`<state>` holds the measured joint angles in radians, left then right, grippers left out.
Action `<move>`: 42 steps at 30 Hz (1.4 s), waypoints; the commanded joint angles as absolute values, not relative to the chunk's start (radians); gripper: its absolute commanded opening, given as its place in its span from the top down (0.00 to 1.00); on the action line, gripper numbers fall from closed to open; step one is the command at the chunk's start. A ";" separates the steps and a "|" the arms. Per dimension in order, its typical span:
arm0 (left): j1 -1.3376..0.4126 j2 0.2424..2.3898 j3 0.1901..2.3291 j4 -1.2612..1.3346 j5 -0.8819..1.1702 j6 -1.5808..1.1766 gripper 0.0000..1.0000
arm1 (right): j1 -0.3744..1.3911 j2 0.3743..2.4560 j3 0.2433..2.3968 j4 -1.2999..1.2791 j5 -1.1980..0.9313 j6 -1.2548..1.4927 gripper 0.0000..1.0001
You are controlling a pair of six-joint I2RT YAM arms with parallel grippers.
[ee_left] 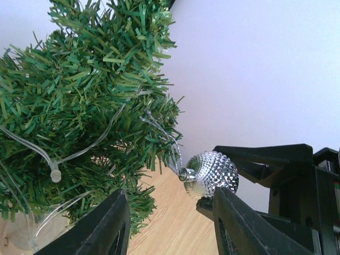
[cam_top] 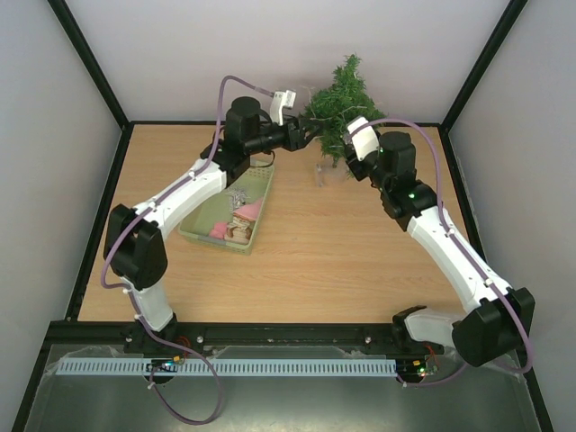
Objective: Decorate the small christmas tree
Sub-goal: Hang the decoration item on the Christmas tree.
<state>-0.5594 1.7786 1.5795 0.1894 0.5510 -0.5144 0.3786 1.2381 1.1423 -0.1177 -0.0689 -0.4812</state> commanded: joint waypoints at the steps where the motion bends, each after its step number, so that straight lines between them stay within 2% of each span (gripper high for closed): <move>1: -0.557 1.813 1.614 0.263 0.583 -0.580 0.56 | 0.373 1.202 1.116 -0.077 -0.033 -0.467 0.58; 18: -0.581 1.959 1.710 0.346 0.585 -0.608 0.66 | 0.373 1.196 1.062 0.040 -0.035 -0.411 0.58; 25: -0.585 1.944 1.717 0.365 0.581 -0.599 0.71 | 0.373 1.204 1.061 0.033 -0.019 -0.421 0.58; 42: -0.617 1.980 1.778 0.301 0.552 -0.512 0.68 | 0.373 1.207 1.031 0.059 -0.005 -0.426 0.58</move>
